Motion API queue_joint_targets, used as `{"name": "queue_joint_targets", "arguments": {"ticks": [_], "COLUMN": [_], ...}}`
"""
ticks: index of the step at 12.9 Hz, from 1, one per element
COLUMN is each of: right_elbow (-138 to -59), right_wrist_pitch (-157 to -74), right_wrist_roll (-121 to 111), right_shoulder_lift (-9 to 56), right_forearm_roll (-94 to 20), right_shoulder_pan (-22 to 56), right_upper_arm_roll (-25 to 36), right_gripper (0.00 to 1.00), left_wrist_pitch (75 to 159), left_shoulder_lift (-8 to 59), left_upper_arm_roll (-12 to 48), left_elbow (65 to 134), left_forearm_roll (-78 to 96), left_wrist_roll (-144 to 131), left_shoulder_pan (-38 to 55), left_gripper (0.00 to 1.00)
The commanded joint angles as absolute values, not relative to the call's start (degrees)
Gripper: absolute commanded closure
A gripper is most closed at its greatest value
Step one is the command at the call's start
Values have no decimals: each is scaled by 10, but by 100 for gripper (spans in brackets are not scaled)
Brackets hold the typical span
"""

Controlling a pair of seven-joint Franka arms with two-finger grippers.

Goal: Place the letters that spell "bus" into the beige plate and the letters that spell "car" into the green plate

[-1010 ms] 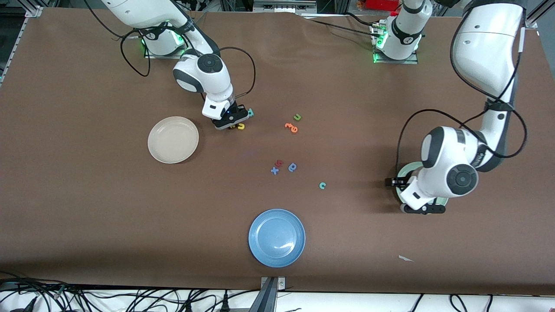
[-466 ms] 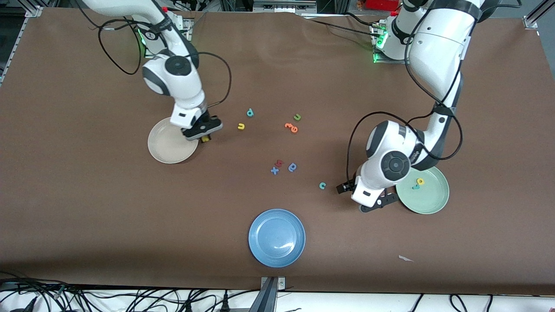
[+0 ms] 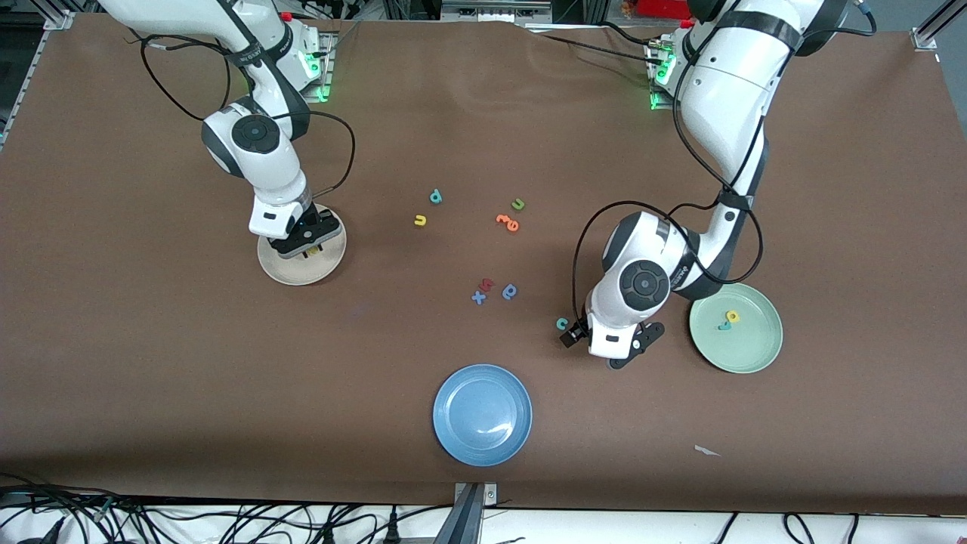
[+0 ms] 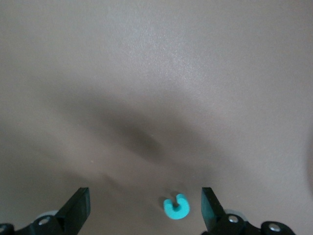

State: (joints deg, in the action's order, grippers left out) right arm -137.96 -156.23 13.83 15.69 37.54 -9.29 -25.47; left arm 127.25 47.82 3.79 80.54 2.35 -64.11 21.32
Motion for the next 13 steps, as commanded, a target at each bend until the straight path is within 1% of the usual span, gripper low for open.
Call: {"name": "queue_joint_targets", "arguments": {"ticks": [1, 2, 4, 6, 7, 8, 10, 11, 13], "right_elbow": [-1402, -1402, -1397, -1387, -1376, -1360, -1328, -1318, -1305], "right_wrist_pitch": [-1565, -1563, -1525, -1513, -1500, -1488, -1477, -1477, -1486], "right_wrist_roll": [139, 138, 150, 151, 162, 186, 248, 264, 334], "right_shoulder_lift": [142, 142, 139, 136, 137, 140, 155, 165, 196], "right_forearm_roll": [380, 379, 361, 248, 198, 172, 164, 164, 164], "right_shoulder_pan": [-104, -104, -103, -102, -99, -91, -54, -41, -9], "right_upper_arm_roll": [-261, -261, -267, -312, -329, -341, -341, -341, -338], "right_gripper": [1, 0, 0, 0, 0, 0, 0, 0, 0], "left_wrist_pitch": [1289, 1301, 1320, 1332, 1332, 1332, 1333, 1333, 1333], "left_shoulder_lift": [499, 501, 510, 514, 515, 516, 520, 521, 522], "left_upper_arm_roll": [31, 31, 29, 29, 29, 28, 27, 27, 27], "left_elbow": [783, 784, 783, 784, 784, 784, 784, 784, 785], "left_forearm_roll": [35, 35, 33, 29, 29, 28, 28, 28, 28], "left_wrist_roll": [-713, -732, -763, -779, -780, -789, -795, -797, -798], "left_shoulder_pan": [230, 235, 247, 247, 248, 250, 252, 254, 254], "left_gripper": [0, 0, 0, 0, 2, 9, 14, 18, 29]}}
